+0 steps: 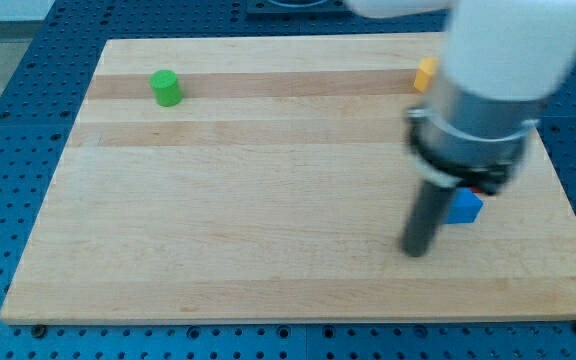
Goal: Slide the green circle right and up a bit
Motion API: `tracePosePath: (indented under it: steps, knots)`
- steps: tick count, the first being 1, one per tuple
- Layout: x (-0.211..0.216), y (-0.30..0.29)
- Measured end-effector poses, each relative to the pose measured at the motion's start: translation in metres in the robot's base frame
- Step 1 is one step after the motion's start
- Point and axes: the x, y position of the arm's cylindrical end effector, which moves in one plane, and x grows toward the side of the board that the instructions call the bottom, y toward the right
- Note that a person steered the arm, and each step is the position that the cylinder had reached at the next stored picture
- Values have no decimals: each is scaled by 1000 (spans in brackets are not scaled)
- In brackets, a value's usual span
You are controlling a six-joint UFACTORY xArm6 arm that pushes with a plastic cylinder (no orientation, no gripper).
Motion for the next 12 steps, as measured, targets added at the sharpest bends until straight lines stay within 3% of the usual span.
tracePosePath:
  steps: [3,5,6,8,9,10,11,12]
  knots:
    - [-161,-244]
    - [-207,-389]
    - [-245,-347]
    - [-287,-144]
    - [-287,-162]
    - [-275,-235]
    - [-243,-264]
    - [-232,-203]
